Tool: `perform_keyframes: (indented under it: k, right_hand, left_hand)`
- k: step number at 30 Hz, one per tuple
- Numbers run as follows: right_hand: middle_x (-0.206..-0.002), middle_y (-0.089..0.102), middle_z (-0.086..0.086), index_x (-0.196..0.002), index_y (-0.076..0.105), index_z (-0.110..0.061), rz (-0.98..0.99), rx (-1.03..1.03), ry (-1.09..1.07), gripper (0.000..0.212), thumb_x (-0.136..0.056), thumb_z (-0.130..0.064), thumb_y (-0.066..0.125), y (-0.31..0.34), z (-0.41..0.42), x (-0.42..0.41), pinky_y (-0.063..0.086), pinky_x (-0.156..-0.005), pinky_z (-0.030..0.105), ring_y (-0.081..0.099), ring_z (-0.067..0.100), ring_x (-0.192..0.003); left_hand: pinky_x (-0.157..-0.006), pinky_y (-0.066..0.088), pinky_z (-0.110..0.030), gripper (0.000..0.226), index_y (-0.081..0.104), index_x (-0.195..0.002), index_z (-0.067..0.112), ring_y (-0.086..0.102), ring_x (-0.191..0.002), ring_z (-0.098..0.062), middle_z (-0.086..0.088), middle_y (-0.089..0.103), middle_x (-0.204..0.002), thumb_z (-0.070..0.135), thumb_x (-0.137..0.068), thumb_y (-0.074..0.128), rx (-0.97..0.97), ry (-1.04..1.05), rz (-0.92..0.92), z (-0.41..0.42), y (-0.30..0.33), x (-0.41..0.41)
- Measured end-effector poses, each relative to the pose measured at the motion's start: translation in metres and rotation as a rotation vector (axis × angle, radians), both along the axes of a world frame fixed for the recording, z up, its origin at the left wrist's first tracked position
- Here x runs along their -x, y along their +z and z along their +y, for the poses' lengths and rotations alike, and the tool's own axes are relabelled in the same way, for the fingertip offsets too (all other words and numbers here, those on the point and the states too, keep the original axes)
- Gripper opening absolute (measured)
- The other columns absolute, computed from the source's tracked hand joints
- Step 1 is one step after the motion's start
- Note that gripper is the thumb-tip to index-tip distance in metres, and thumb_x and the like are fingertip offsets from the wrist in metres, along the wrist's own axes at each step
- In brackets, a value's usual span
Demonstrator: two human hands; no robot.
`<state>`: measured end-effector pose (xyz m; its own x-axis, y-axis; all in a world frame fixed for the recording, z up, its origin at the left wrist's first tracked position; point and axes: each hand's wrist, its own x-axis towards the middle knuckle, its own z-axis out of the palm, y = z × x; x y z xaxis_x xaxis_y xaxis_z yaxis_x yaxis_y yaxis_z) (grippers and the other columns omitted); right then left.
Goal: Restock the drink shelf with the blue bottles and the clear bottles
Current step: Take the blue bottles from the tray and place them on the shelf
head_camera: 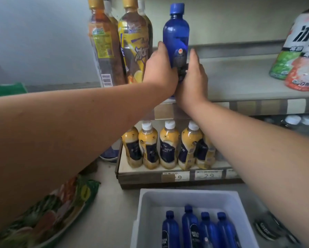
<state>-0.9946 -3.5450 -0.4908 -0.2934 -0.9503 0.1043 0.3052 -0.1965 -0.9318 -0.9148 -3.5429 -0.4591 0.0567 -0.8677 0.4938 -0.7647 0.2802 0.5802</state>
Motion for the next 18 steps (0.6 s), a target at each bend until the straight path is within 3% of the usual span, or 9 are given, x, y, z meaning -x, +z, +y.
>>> perform_keyframes:
  k: [3,6,8,9,11,13,14,16,18]
  right_hand:
    - [-0.082,0.065,0.011,-0.094,0.062,-0.005,0.031,-0.011,-0.052,0.04,-0.101,-0.039,0.041,0.0,0.006,-0.001,0.044,-0.046,0.017,0.062,0.011,-0.053]
    - [-0.085,0.063,0.004,-0.087,0.058,-0.012,-0.095,0.011,-0.03,0.031,-0.101,-0.036,0.045,-0.001,0.024,-0.003,0.048,-0.053,0.02,0.062,0.004,-0.052]
    - [-0.102,0.063,-0.002,-0.101,0.062,-0.015,-0.051,0.081,-0.065,0.028,-0.096,-0.037,0.045,-0.01,0.05,-0.004,0.051,-0.072,0.02,0.062,-0.006,-0.07]
    - [-0.112,0.063,-0.002,-0.113,0.062,-0.013,-0.011,0.128,-0.102,0.038,-0.092,-0.039,0.043,-0.02,0.064,-0.004,0.049,-0.081,0.019,0.06,-0.004,-0.084]
    - [-0.112,0.065,-0.005,-0.117,0.064,-0.013,-0.035,0.102,-0.099,0.037,-0.096,-0.036,0.044,-0.05,0.091,-0.006,0.049,-0.079,0.015,0.062,-0.001,-0.09]
    - [-0.103,0.068,-0.004,-0.103,0.069,-0.02,-0.108,-0.031,-0.036,0.023,-0.099,-0.029,0.048,-0.094,0.121,-0.009,0.05,-0.073,0.013,0.066,-0.001,-0.088]
    - [-0.104,0.068,-0.001,-0.1,0.069,-0.022,-0.11,-0.088,-0.014,0.022,-0.099,-0.029,0.048,-0.116,0.13,-0.011,0.052,-0.077,0.017,0.067,0.003,-0.093]
    - [-0.113,0.067,0.004,-0.105,0.067,-0.023,0.055,-0.179,0.007,0.021,-0.095,-0.029,0.051,-0.17,0.159,-0.009,0.053,-0.093,0.031,0.064,0.015,-0.107]
    - [-0.118,0.064,0.006,-0.118,0.063,-0.016,0.499,-0.202,0.059,0.028,-0.09,-0.017,0.062,-0.22,0.188,-0.006,0.05,-0.097,0.033,0.061,0.018,-0.109]
  left_hand:
    - [-0.083,0.046,-0.027,0.038,0.045,-0.126,0.006,0.061,-0.11,-0.027,-0.01,0.063,-0.12,0.003,-0.089,0.05,0.011,-0.022,0.039,0.011,-0.008,0.002]
    - [-0.091,0.053,-0.034,0.044,0.048,-0.127,0.01,0.062,-0.107,-0.021,-0.004,0.065,-0.117,0.002,-0.084,0.043,0.062,-0.134,0.183,0.032,-0.012,0.002]
    - [-0.1,0.049,-0.036,0.059,0.047,-0.137,0.012,0.058,-0.119,-0.018,-0.003,0.061,-0.128,0.003,-0.079,0.039,0.101,-0.201,0.259,0.056,-0.027,0.0]
    - [-0.107,0.044,-0.035,0.064,0.045,-0.141,0.012,0.053,-0.126,-0.017,-0.003,0.057,-0.135,0.002,-0.078,0.039,0.124,-0.212,0.277,0.07,-0.038,-0.002]
    - [-0.111,0.038,-0.026,0.06,0.046,-0.14,0.012,0.047,-0.129,-0.012,-0.003,0.05,-0.138,-0.001,-0.082,0.041,0.087,-0.194,0.311,0.101,-0.075,-0.007]
    - [-0.103,0.038,-0.011,0.049,0.048,-0.137,0.014,0.049,-0.121,-0.005,0.0,0.051,-0.133,0.001,-0.091,0.042,-0.039,-0.17,0.373,0.133,-0.124,-0.009]
    - [-0.098,0.037,-0.005,0.044,0.05,-0.136,0.015,0.05,-0.116,0.0,0.002,0.052,-0.131,0.003,-0.094,0.042,-0.104,-0.15,0.404,0.145,-0.145,-0.008]
    - [-0.097,0.036,-0.004,0.039,0.051,-0.136,0.016,0.049,-0.111,0.004,0.004,0.053,-0.13,0.009,-0.099,0.041,-0.272,-0.082,0.48,0.171,-0.193,-0.006]
    - [-0.105,0.039,-0.019,0.039,0.049,-0.139,0.017,0.05,-0.118,-0.003,0.001,0.054,-0.136,0.013,-0.102,0.037,-0.486,-0.002,0.568,0.2,-0.239,-0.004]
